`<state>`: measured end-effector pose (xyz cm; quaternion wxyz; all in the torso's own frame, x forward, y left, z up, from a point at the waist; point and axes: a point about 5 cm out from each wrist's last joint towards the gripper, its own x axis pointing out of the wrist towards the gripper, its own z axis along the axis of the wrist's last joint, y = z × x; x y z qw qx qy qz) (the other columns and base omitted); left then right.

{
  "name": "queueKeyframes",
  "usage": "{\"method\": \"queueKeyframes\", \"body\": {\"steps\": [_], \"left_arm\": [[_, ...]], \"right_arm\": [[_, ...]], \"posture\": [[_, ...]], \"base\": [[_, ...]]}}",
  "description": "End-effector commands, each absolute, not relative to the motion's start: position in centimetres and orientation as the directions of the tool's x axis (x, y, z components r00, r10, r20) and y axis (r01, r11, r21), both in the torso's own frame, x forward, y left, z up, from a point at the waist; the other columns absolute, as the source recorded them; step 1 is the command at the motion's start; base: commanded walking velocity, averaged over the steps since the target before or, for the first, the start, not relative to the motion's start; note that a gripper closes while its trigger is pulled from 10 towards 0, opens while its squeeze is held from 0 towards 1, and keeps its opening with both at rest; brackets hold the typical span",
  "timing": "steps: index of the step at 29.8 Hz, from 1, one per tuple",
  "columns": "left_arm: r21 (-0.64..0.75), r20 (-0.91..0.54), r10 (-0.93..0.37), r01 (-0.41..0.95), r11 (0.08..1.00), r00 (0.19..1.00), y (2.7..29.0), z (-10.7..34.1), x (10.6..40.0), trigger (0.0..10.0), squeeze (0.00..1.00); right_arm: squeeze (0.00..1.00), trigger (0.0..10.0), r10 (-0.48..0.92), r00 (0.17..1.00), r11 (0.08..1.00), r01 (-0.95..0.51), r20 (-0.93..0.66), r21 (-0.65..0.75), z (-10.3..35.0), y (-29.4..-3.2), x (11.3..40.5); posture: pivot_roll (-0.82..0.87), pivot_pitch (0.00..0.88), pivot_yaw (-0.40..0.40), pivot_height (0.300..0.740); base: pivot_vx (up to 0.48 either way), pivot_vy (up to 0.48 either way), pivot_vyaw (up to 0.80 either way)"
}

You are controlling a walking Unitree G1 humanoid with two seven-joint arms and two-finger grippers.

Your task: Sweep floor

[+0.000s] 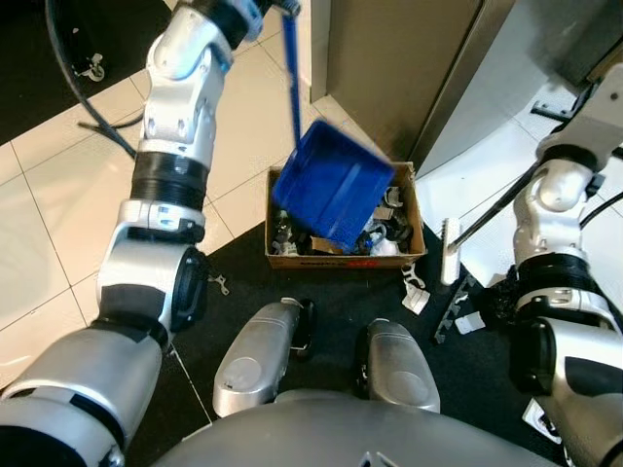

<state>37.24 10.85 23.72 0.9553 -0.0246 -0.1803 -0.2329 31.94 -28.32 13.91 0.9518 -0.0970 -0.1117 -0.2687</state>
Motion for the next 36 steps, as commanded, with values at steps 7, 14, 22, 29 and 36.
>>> {"method": "queueKeyframes", "body": {"steps": [7,14,22,29,36], "left_arm": [[-0.063,0.4,-0.299,0.352,0.934,0.866,12.5,24.9,36.3,10.0,0.0],[-0.041,0.372,-0.29,0.327,0.944,0.882,12.1,24.0,35.5,10.0,0.0],[-0.054,0.342,-0.268,0.303,0.951,0.901,11.8,23.3,35.1,10.0,0.0],[-0.062,0.331,-0.25,0.285,0.957,0.91,11.7,23.3,34.8,10.0,0.0],[-0.076,0.328,-0.245,0.283,0.956,0.912,11.5,23.2,34.7,10.0,0.0]], "right_arm": [[0.0,10.0,-0.389,0.858,0.87,0.462,0.336,-0.171,16.5,-26.9,33.3],[0.0,10.0,-0.433,0.853,0.872,0.478,0.29,-0.104,15.8,-27.2,33.2],[0.0,10.0,-0.449,0.853,0.868,0.487,0.264,-0.096,15.1,-27.5,33.0],[0.0,10.0,-0.448,0.858,0.871,0.482,0.251,-0.093,15.0,-27.3,33.1],[0.0,10.0,-0.449,0.861,0.874,0.478,0.239,-0.081,14.8,-27.3,33.2]], "posture": [[0.1,0.0,0.019,0.74],[0.11,0.0,0.018,0.74],[0.11,0.0,0.019,0.74],[0.11,0.0,0.015,0.74],[0.12,0.0,0.011,0.74]], "base": [[0.0,0.0,0.0],[0.0,0.0,0.0],[0.0,0.0,0.0],[0.0,0.0,0.0],[0.0,0.0,0.0]]}}
